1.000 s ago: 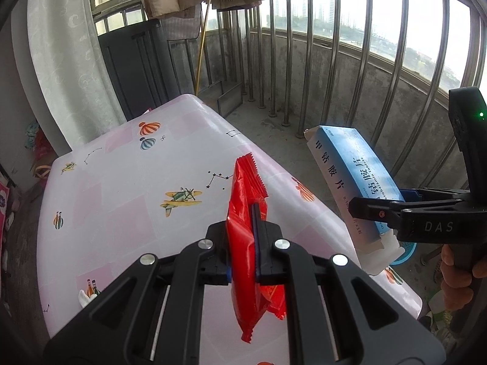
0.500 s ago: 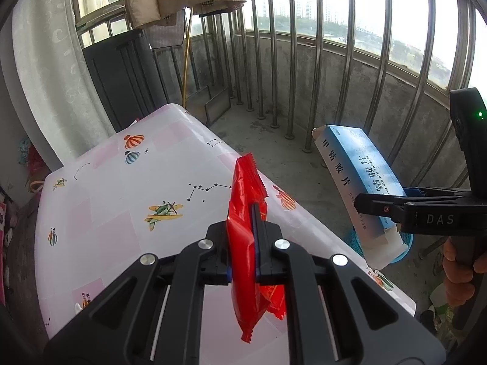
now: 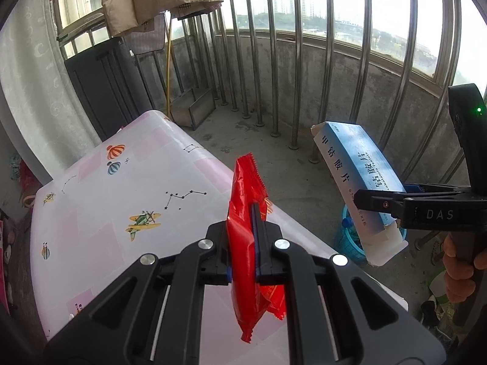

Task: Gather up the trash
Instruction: 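Carry the red wrapper and blue medicine box toward the blue basket with both tools, then open the left tool over the basket while the right tool releases the medicine box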

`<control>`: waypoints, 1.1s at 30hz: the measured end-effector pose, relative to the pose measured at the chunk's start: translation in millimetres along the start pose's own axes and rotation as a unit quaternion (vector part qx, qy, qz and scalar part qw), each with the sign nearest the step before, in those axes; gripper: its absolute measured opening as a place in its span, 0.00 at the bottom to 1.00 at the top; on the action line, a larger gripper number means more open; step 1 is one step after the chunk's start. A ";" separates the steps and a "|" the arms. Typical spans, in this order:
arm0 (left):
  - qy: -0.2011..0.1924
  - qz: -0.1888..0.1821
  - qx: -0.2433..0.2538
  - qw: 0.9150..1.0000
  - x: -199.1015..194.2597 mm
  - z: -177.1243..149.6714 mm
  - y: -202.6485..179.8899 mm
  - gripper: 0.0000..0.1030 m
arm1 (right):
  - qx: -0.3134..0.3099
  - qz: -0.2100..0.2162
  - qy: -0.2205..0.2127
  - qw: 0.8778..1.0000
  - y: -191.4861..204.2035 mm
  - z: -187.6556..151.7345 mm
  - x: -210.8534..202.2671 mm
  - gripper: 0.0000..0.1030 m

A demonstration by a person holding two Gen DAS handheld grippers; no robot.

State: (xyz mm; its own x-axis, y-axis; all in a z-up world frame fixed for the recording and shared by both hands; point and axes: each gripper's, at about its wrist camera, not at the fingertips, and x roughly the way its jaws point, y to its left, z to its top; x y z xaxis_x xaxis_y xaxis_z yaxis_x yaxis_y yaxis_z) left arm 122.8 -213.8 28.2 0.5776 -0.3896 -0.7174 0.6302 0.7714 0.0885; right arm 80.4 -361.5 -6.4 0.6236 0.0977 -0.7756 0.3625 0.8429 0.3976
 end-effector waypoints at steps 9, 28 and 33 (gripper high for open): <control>0.051 -0.150 0.017 0.987 47.4 30.8 -54.5 0.07 | 0.149 -0.122 -0.072 0.979 -119.7 -39.2 -53.7 0.65; 0.268 -0.266 0.066 0.923 252.9 36.7 -266.9 0.61 | 0.489 -0.111 -0.034 0.865 -358.9 -113.2 67.2 0.74; 0.271 -0.276 0.034 0.922 249.4 36.8 -260.5 0.61 | 0.559 -0.084 -0.024 0.825 -386.0 -142.2 95.2 0.74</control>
State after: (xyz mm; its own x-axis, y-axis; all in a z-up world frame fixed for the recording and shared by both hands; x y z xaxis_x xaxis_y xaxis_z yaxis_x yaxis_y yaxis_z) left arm 121.7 -530.4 -148.3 -0.1733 -0.3909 -0.9040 0.7917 0.4907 -0.3639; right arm -98.6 -602.3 -303.4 0.5160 -0.0144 -0.8565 0.8421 -0.1744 0.5103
